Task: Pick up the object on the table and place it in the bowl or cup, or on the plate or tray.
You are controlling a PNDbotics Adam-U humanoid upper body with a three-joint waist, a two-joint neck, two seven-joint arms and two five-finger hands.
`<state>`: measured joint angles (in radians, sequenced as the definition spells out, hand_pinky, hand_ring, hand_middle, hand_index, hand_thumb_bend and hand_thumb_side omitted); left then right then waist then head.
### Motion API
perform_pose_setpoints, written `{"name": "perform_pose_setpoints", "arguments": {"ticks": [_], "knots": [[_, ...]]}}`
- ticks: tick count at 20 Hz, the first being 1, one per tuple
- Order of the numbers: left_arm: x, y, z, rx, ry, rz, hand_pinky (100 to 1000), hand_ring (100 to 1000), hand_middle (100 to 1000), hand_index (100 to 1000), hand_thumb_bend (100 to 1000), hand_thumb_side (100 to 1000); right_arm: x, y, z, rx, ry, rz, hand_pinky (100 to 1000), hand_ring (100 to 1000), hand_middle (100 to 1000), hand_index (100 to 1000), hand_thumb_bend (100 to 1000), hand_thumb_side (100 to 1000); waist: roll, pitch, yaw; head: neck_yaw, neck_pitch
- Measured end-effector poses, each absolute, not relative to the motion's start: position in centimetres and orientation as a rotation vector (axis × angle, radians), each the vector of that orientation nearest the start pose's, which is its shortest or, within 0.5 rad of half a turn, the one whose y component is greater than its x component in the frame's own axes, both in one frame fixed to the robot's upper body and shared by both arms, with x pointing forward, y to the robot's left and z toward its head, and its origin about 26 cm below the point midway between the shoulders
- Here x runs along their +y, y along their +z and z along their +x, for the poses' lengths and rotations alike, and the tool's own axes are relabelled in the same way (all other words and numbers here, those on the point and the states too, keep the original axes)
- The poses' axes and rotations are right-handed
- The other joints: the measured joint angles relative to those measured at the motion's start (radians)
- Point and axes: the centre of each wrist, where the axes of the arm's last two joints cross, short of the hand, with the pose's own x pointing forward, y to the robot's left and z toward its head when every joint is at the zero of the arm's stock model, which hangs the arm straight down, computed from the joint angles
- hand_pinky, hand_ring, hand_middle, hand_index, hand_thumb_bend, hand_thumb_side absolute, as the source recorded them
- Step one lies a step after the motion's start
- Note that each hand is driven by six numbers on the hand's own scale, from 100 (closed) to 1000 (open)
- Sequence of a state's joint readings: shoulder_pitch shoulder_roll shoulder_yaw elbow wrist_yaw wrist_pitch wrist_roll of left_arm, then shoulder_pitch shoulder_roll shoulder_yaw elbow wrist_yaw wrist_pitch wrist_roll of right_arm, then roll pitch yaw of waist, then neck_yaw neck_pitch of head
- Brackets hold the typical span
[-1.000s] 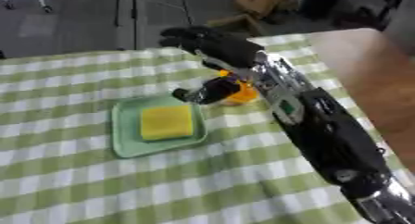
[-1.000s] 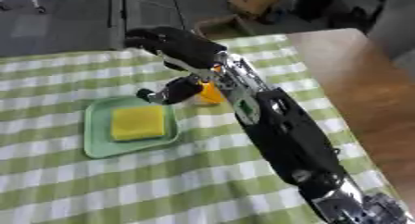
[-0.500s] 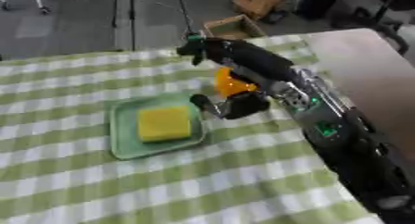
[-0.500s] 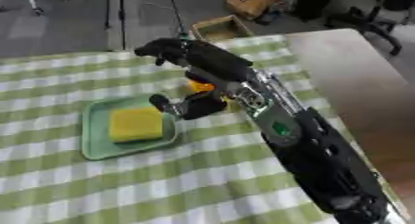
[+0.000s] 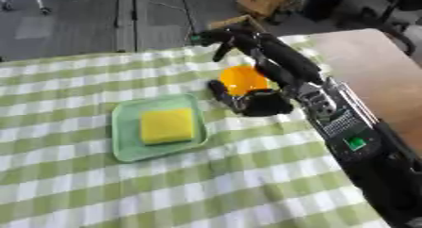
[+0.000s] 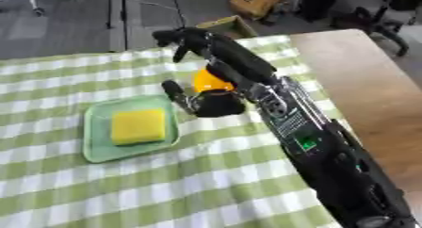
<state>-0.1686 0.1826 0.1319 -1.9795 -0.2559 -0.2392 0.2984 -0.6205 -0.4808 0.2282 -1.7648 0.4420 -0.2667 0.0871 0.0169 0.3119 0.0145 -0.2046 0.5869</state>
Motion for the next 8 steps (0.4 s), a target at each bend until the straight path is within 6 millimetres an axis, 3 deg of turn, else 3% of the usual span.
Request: {"name": "perform_pose_setpoints", "arguments": {"ticks": [2,5,8], "knots": [[28.5,15.4,28.7,-2.403,0.019,0.606,552,749,780,845,217,922,-21.9,23.2,35.0,3.208,-1.453,0.577,726,618,776,985,100,491,0.000,0.000,0.000,0.001,-0.003],[28.4,15.4,28.7,-2.402,0.029,0.599,549,748,779,845,216,926,-22.5,22.3,33.9,3.377,-1.307,0.328,721,616,771,979,100,501,0.000,0.000,-0.003,0.007,-0.009],[28.2,15.2,28.7,-2.396,0.033,0.591,547,747,779,844,215,928,-23.4,22.1,32.9,3.470,-1.190,0.185,714,606,760,960,100,521,0.004,0.000,-0.011,0.013,-0.009]]}}
